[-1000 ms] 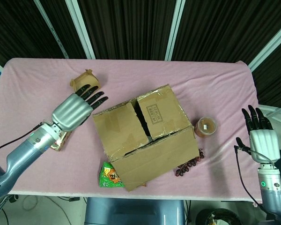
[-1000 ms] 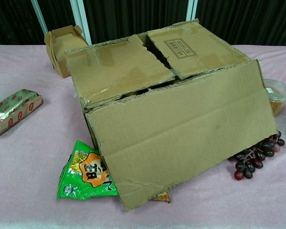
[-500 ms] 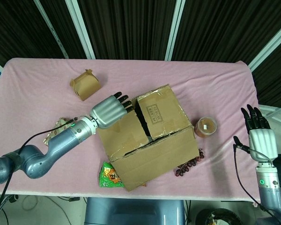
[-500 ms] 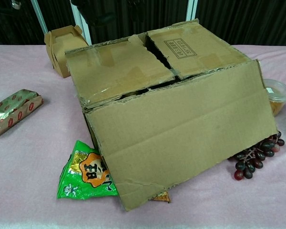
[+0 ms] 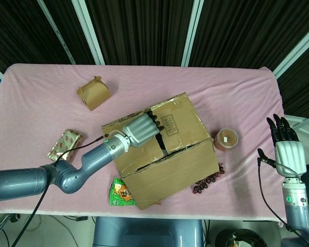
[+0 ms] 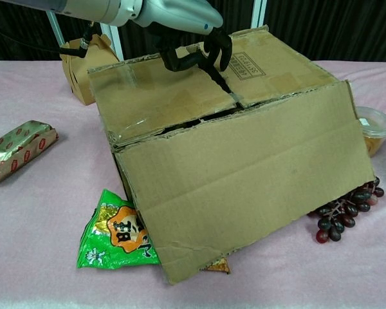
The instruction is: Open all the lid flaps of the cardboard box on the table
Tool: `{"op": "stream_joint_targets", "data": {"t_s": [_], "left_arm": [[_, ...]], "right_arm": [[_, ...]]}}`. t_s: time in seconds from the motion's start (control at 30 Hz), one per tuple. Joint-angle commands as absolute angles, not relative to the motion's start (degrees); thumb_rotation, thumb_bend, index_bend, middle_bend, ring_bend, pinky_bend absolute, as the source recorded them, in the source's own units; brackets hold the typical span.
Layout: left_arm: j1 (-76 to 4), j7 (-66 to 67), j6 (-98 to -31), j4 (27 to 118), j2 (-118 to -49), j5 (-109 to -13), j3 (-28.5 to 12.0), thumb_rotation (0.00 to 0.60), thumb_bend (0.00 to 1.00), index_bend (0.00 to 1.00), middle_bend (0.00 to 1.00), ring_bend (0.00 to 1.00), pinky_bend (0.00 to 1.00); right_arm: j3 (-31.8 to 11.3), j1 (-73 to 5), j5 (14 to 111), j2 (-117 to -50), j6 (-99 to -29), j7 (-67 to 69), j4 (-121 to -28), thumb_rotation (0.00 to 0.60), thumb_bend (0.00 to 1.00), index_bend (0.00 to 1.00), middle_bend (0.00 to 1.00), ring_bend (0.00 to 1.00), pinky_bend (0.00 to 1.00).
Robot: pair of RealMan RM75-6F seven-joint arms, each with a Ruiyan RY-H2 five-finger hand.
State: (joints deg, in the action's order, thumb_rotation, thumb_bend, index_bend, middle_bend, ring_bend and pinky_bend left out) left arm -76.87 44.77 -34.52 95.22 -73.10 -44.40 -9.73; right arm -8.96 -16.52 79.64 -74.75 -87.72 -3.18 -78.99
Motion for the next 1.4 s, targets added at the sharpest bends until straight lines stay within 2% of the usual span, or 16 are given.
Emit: {"op": "stream_joint_targets", "data": {"t_s": [0.03, 0.2, 0.57, 0.77, 1.1, 1.4], "left_arm": [[-78.5, 45.7, -35.5, 94.5, -74.4, -43.0, -8.4, 0.6, 0.71, 0.26, 0.33, 0.21, 0.24], [-80.3, 46.2, -36.2, 93.6, -75.5, -41.0, -6.9, 0.6, 0.73, 0.26, 0.34, 0.23, 0.25], [-83.3, 46.6, -37.4, 92.5, -76.7, -37.5, -4.5, 0.6, 0.89, 0.38, 0.54, 0.39, 0.42], [-84.3, 46.2, -37.9, 93.4, -76.0, -36.9, -4.2, 0.6, 0.9, 0.41, 0.59, 0.43, 0.48], [-85.7, 45.0, -39.0, 97.4, -71.3, -35.5, -3.9, 0.6, 0.9, 0.43, 0.61, 0.46, 0.51], [-85.6, 42.2, -39.2, 103.0, -63.9, -35.7, -4.1, 0.6, 0.9, 0.44, 0.63, 0.48, 0.53]], "right_arm": [[-9.2, -16.4, 79.5, -74.7, -87.5, -2.9, -79.0, 0.6, 0.32, 0.0, 0.0, 0.0, 0.22], [-9.4, -16.3, 79.6, -74.7, -87.1, -2.8, -79.0, 0.6, 0.32, 0.0, 0.0, 0.0, 0.22], [-10.0, -16.0, 79.7, -74.8, -86.7, -2.9, -79.2, 0.6, 0.32, 0.0, 0.0, 0.0, 0.22], [-10.2, -15.8, 79.7, -74.8, -86.6, -2.8, -79.2, 0.6, 0.32, 0.0, 0.0, 0.0, 0.22], [-10.7, -15.6, 79.9, -74.7, -86.6, -2.5, -79.4, 0.6, 0.32, 0.0, 0.0, 0.0, 0.22], [-11.1, -15.3, 80.0, -74.8, -86.4, -1.6, -79.3, 0.6, 0.32, 0.0, 0.0, 0.0, 0.22]]}}
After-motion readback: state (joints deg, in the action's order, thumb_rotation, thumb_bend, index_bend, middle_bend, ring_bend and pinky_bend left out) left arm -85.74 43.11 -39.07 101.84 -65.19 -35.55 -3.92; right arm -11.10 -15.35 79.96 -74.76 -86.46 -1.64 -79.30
